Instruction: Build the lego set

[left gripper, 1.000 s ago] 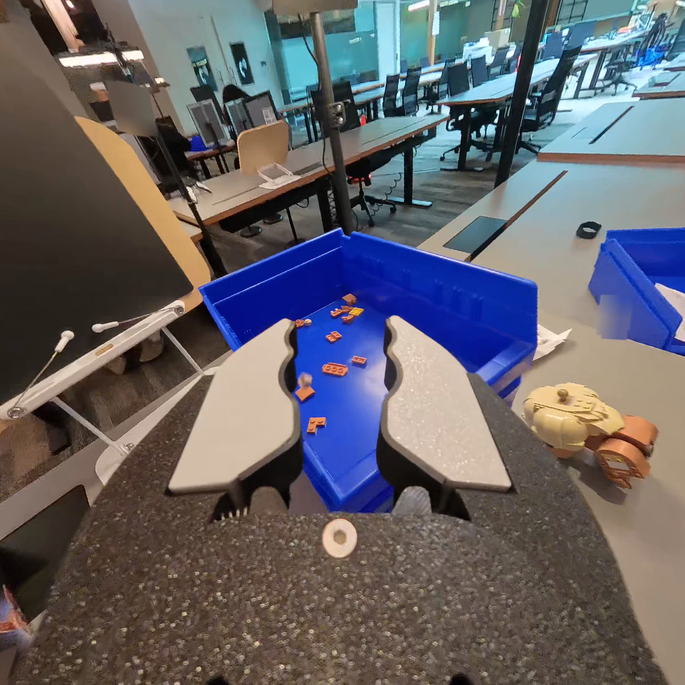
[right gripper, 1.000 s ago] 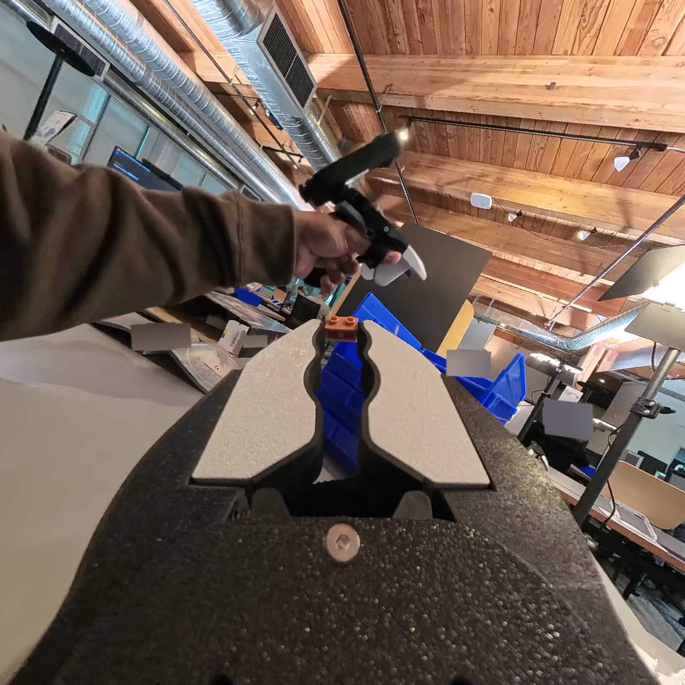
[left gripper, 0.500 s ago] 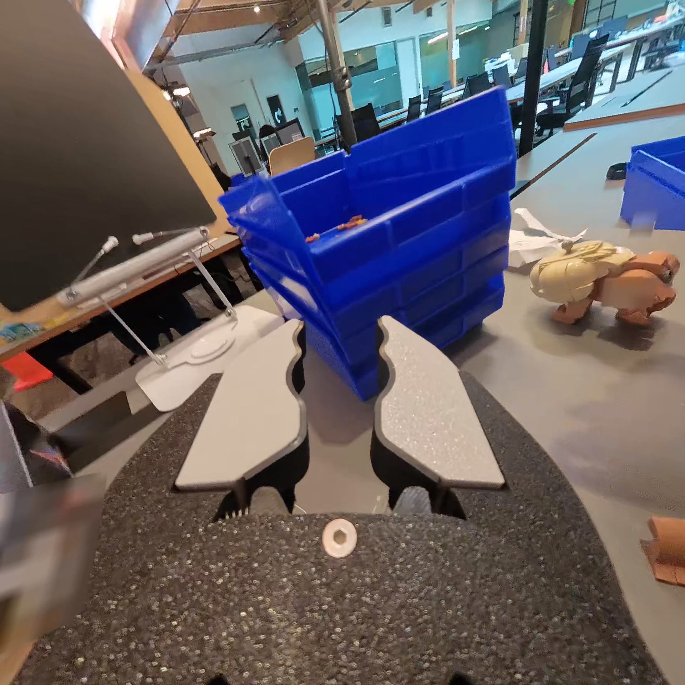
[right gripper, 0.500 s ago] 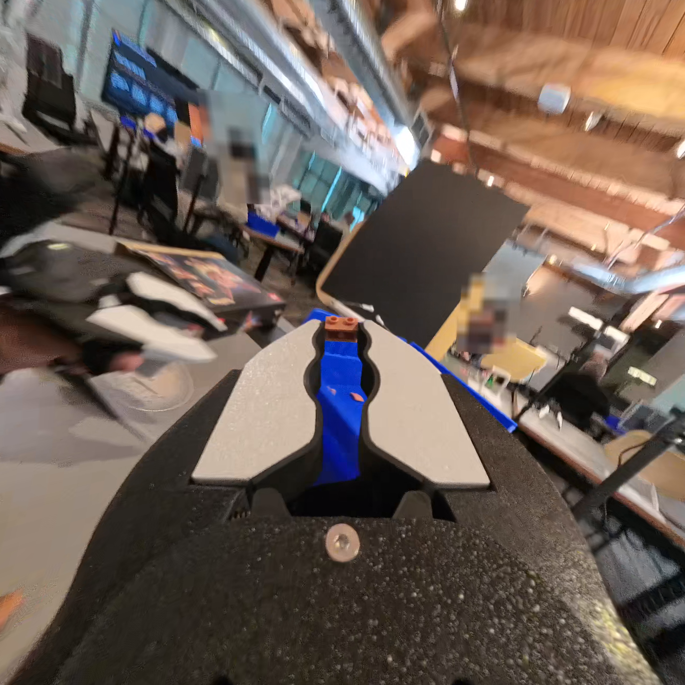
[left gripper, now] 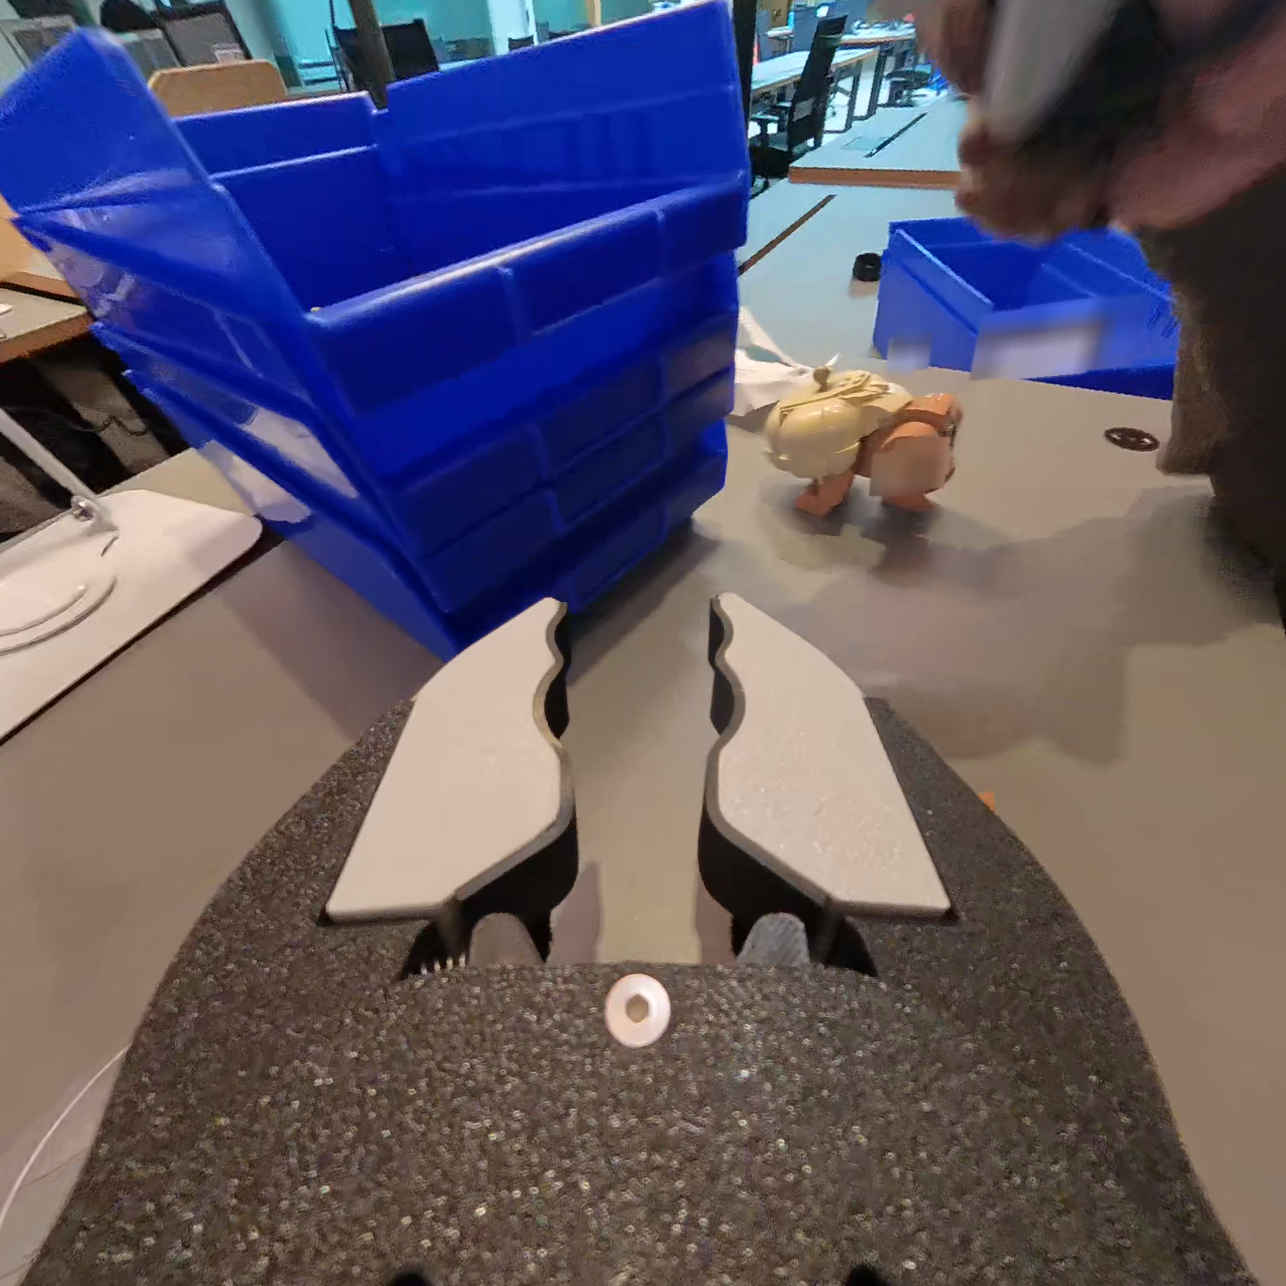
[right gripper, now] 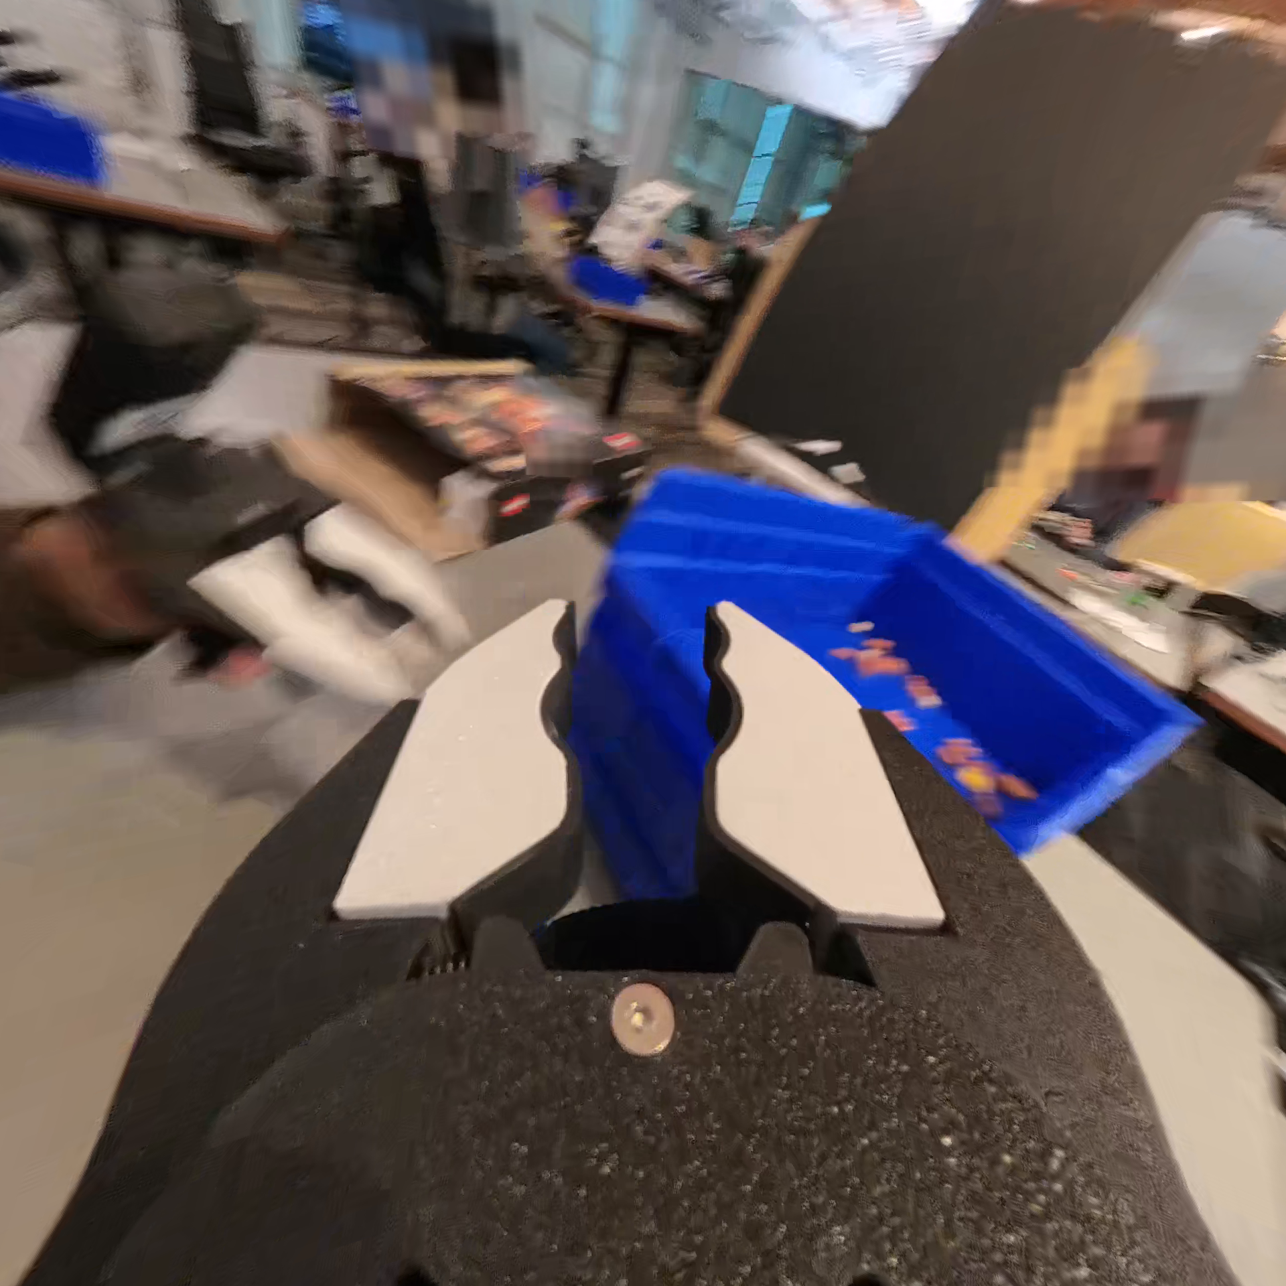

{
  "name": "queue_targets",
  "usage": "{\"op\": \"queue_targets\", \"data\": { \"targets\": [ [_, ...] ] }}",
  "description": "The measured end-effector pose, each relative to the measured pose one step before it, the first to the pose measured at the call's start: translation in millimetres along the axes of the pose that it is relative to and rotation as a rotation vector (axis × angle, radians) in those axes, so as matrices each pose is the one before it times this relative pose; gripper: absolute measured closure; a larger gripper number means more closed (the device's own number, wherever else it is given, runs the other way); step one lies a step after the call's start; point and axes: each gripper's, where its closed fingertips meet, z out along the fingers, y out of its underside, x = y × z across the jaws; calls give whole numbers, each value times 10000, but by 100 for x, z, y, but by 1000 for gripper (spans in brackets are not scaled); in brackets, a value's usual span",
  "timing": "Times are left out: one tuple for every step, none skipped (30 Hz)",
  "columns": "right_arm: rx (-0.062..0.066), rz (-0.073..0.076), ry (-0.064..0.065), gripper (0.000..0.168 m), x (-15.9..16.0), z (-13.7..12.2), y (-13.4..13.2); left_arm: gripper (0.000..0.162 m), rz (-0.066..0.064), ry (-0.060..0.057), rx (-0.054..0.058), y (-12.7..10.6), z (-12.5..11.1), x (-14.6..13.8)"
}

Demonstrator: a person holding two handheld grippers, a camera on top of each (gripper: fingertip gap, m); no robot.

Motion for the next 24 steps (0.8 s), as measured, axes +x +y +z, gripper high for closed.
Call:
{"op": "queue_targets", "data": {
  "targets": [
    [-452, -262, -1114, 135, -3253, -550, 1952, 124, 12, 104, 67, -82, 99, 354],
    [-661, -277, -1213, 135, -3376, -153, 2297, 124, -55, 194, -5, 50, 114, 392],
    [-665, -159, -969, 135, -2899, 301, 2290, 124, -112, 195, -46, 163, 142, 347],
    [-490, -22, -596, 134, -2107, 629, 1910, 124, -135, 107, -27, 213, 158, 188],
    [-317, 32, -509, 134, -1661, 784, 1508, 124, -130, 89, -21, 265, 168, 148],
    [-237, 132, -483, 133, -1260, 829, 1221, 124, -118, 107, -78, 343, 182, 170],
    [-159, 166, -364, 132, -732, 797, 906, 124, -58, 100, -116, 382, 187, 168],
    [-109, 51, -309, 130, -411, 717, 645, 125, 20, 109, -121, 418, 190, 190],
    [-119, -72, -287, 130, -215, 616, 459, 125, 67, 212, -187, 481, 212, 332],
    [-143, -200, -274, 130, -98, 505, 338, 125, 73, 339, -246, 508, 233, 489],
    [-138, -222, -268, 129, -70, 406, 235, 125, 56, 274, -214, 406, 223, 393],
    [-164, -114, -266, 128, -22, 346, 212, 125, 39, 138, -113, 241, 174, 196],
    [-154, -6, -232, 127, 51, 350, 183, 125, -5, 111, -1, 56, 106, 160],
    [-103, 17, -231, 127, 17, 395, 156, 125, -57, 179, 53, -55, 49, 260],
    [-83, 32, -201, 127, -2, 446, 172, 125, -83, 190, 79, -109, 6, 280],
    [-100, 26, -174, 127, -68, 494, 210, 125, -78, 162, 77, -103, -3, 243],
    [-112, -16, -179, 128, -211, 490, 207, 125, -52, 160, 45, -72, -19, 252],
    [-115, -71, -189, 130, -347, 461, 186, 125, -23, 115, 26, -48, -20, 202],
    [-112, -85, -70, 132, -225, 400, 138, 125, 3, 40, 21, -52, -18, 105],
    [-101, -58, 59, 139, -36, 302, 112, 125, 20, -11, 11, -39, -21, 37],
    [-10, -19, 129, 145, 109, 139, -15, 125, 21, -25, 1, -34, -10, 10],
    [172, 38, 134, 146, 179, -60, -253, 125, 19, -47, 10, -38, -25, -19],
    [284, 121, 174, 147, 319, -221, -392, 125, 19, -48, 34, -67, -50, -36],
    [440, 219, 277, 147, 565, -399, -588, 125, 15, -44, 56, -107, -65, -39]
  ]
}}
